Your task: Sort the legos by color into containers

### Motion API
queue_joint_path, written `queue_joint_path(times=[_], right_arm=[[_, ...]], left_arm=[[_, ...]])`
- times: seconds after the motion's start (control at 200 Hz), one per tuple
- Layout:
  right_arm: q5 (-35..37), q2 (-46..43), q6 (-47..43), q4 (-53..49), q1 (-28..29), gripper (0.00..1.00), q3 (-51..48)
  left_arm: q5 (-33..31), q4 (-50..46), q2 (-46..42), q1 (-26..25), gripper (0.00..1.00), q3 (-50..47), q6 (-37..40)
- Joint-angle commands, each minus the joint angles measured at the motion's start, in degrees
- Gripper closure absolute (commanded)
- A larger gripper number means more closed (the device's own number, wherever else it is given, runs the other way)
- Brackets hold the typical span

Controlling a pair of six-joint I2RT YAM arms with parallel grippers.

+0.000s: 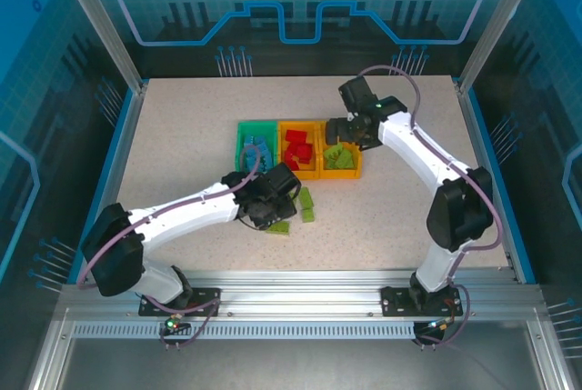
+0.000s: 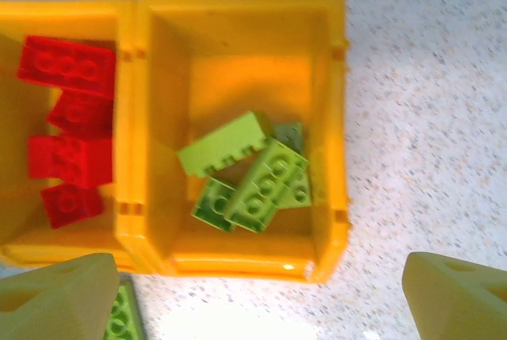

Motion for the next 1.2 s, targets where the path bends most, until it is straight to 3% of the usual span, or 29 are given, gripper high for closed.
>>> queue_joint_path(times=[0.0, 0.225, 0.53, 0.795, 0.945, 1.19], right_arm=[[-0.6, -4.0, -0.2, 1.2, -0.6, 0.07, -4.8], [-4.9, -12.8, 6.3, 7.5, 3.6, 0.08, -20.9], [1.3, -16.9, 18.9, 19.1, 19.3, 0.09, -36.3], [5.0, -10.1, 22.7, 21.8, 26.8, 0.11, -36.2], [4.6, -5.6, 22.0, 21.8, 28.9, 0.15, -33.4], [4.5, -0.4, 21.2, 19.9, 30.3, 0.2, -29.7]], left_arm=[[-1.5, -1.9, 0.8, 3.6, 0.47, 5.6, 7.8], [0.1, -0.4, 12.1, 11.2, 0.48, 21.2, 19.5], [4.4, -0.9, 28.2, 16.9, 0.48, 37.7, 28.0], [6.6, -0.5, 36.3, 19.6, 0.46, 44.9, 29.9], [8.0, -0.4, 38.5, 20.0, 0.38, 46.9, 29.9], [9.1, 0.5, 35.5, 20.0, 0.17, 46.2, 28.8]])
